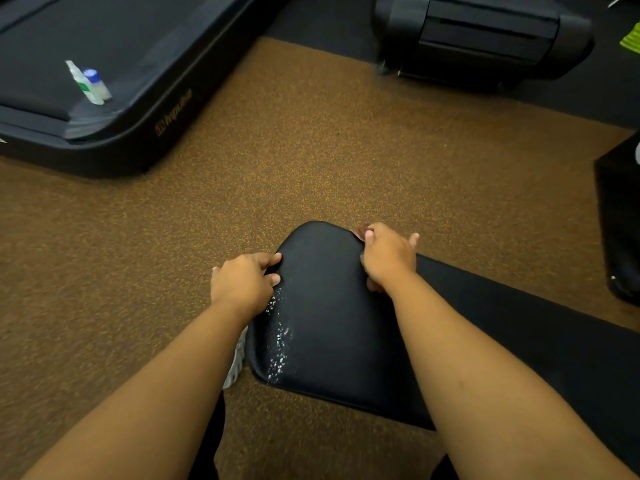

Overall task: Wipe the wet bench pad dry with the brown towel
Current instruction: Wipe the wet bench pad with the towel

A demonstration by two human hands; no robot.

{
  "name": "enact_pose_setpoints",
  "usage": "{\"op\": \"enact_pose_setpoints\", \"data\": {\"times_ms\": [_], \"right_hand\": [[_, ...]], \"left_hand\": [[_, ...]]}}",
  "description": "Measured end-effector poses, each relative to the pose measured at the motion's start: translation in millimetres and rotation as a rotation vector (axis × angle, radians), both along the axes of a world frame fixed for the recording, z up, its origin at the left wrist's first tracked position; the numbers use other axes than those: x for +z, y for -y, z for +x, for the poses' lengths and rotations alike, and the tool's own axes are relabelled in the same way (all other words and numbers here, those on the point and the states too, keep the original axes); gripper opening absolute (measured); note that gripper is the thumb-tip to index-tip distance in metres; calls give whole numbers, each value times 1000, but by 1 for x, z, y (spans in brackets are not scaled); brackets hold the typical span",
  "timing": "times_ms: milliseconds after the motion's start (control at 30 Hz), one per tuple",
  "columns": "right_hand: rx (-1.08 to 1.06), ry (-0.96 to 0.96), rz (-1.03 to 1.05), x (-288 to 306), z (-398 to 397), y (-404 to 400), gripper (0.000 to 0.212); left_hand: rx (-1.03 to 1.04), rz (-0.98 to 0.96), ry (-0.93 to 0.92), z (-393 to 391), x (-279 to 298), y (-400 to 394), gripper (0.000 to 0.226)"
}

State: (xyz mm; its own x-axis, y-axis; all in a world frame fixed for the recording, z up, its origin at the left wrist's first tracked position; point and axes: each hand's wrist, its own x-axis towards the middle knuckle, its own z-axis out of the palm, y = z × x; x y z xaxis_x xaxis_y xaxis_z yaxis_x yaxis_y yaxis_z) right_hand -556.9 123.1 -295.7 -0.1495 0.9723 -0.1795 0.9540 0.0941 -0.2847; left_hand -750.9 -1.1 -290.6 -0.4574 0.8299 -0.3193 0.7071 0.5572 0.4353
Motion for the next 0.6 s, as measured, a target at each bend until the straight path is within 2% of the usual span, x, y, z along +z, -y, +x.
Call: {"op": "enact_pose_setpoints", "data": {"times_ms": [167,333,500,533,600], "right_hand": [[198,-45,25,-4,-68,-7,27],[549,-13,62,-3,-92,0,28],[413,64,48,7,-96,3,25],[456,74,44,8,-102,11,24],[678,87,43,6,-110,29,23]], "left_hand": [[4,1,19,-3,-2,1,42],[-4,29,48,-5,-2,2,41],[125,237,218,-17,-7,19,32],[166,280,226,-20,-7,22,31],[225,352,227,-24,-4,24,28]]}}
